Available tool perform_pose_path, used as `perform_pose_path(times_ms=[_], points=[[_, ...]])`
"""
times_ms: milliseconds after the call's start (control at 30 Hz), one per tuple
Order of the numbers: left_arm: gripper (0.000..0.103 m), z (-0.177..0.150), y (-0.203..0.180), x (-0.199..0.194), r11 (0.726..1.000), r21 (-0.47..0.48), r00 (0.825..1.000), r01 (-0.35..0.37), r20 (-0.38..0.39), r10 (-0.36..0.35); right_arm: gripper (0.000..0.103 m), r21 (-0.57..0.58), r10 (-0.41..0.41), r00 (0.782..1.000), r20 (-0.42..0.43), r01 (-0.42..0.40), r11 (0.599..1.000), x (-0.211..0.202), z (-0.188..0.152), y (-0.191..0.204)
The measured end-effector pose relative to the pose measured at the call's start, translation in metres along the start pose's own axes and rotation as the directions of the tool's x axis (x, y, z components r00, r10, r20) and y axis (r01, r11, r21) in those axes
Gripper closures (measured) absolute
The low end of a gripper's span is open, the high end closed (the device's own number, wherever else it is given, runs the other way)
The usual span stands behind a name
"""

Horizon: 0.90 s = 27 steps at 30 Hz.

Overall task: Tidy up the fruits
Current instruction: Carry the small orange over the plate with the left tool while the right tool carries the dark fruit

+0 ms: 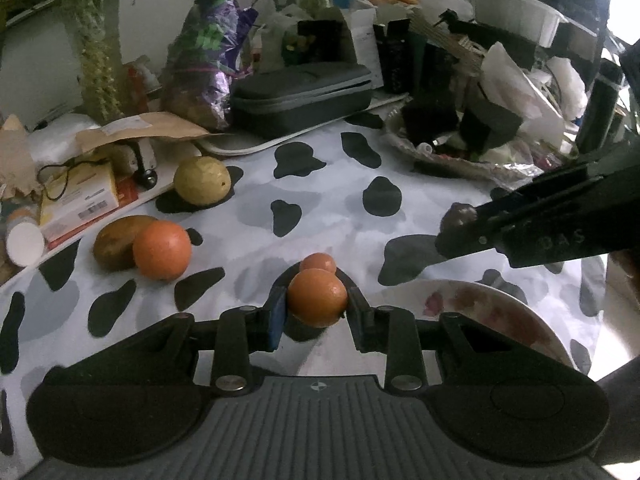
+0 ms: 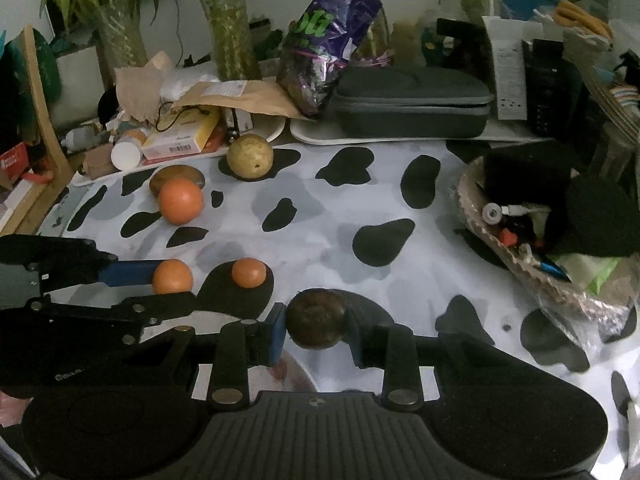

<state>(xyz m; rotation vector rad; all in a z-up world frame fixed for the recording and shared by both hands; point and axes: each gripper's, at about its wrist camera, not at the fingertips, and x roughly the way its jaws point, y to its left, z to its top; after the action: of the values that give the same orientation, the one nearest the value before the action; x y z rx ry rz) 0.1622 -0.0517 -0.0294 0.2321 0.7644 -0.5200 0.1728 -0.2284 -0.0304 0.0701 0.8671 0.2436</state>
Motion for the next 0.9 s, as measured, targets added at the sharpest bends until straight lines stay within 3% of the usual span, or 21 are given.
perform_pose_path(times_ms=[900], points=[[0.072, -0.043, -0.041, -0.058, 0.999, -0.036, 1.000, 0.027, 0.012, -0.026, 0.070, 0.010, 0.031, 0.999, 0.015, -0.032, 0.999, -0.051, -0.055, 0.024]])
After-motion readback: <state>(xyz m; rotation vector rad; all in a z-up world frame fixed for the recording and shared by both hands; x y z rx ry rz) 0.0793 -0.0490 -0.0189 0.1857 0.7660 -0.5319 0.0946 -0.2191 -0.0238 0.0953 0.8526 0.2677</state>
